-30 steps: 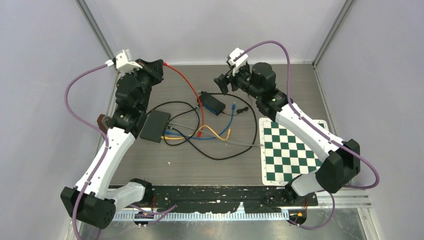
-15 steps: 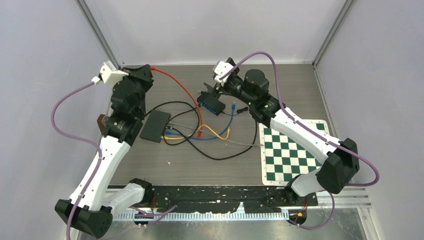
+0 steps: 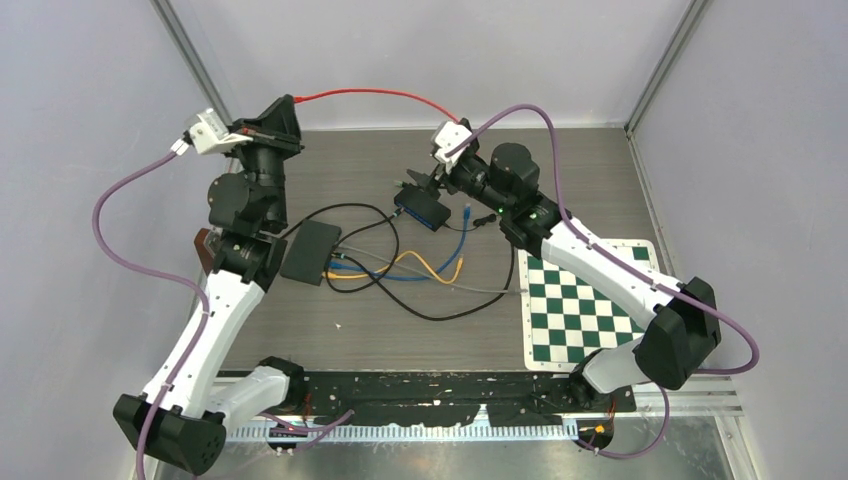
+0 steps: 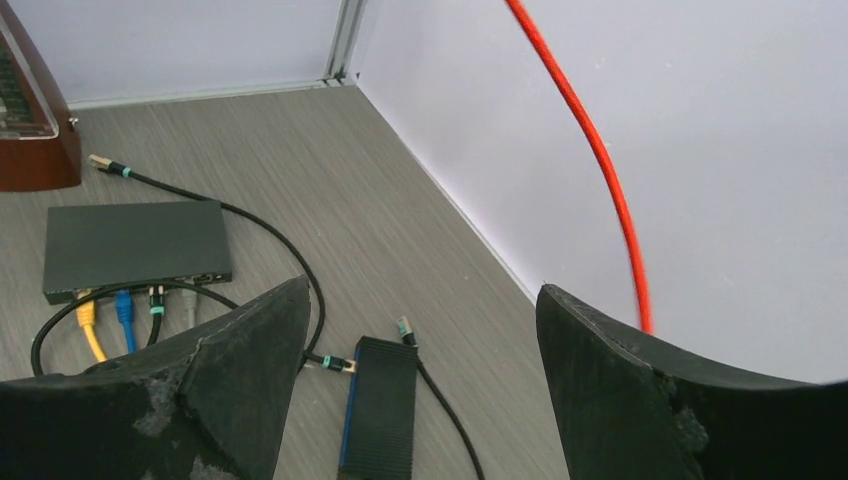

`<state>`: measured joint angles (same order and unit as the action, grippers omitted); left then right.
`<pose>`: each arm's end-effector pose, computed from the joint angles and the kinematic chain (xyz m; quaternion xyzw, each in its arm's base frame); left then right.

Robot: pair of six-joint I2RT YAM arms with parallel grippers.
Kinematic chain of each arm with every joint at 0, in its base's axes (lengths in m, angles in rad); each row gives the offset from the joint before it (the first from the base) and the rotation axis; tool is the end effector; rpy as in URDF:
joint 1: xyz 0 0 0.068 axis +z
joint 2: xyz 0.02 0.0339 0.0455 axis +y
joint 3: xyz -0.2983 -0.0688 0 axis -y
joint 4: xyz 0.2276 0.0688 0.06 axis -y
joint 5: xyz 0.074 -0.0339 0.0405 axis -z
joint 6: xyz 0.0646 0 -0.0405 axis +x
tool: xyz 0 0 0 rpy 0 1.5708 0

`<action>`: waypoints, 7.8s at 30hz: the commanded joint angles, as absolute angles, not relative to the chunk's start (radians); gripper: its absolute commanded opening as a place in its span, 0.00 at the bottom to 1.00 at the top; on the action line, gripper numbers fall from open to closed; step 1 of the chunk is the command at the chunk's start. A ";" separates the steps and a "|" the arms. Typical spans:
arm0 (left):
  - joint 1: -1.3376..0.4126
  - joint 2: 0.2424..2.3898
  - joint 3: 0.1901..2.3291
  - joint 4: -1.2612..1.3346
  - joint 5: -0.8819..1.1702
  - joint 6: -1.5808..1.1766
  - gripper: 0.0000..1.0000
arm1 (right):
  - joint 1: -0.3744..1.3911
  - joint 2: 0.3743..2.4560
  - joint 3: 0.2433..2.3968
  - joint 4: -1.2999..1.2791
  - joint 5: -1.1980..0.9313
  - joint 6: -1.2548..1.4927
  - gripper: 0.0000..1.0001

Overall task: Insert the plug into the switch port
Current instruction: Pick up the connector from the center of the board, then insert the connector into the switch port.

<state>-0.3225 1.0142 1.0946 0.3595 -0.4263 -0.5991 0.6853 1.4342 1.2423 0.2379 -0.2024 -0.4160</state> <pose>0.2025 -0.0395 0.5014 -0.2491 0.4940 -0.2654 0.7896 0.2638 0.2324 0.4308 -0.4218 0.5473 0.1657 0.7036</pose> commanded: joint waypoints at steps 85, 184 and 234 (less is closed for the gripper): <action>-0.230 0.960 1.105 -0.774 0.022 -1.622 0.00 | 0.962 1.688 1.190 0.494 -0.464 -0.693 0.48; -0.240 1.942 1.380 -0.189 0.195 -0.713 0.48 | 0.464 2.323 2.182 -0.459 -0.044 0.183 0.05; -0.242 1.996 1.404 -0.256 0.281 -0.751 0.45 | 0.474 2.438 2.100 -0.307 -0.134 0.402 0.05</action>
<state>-0.2298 2.0686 1.4456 -0.3038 0.2413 -0.6868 0.4679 2.4104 1.9827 -0.3103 -0.1535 0.4892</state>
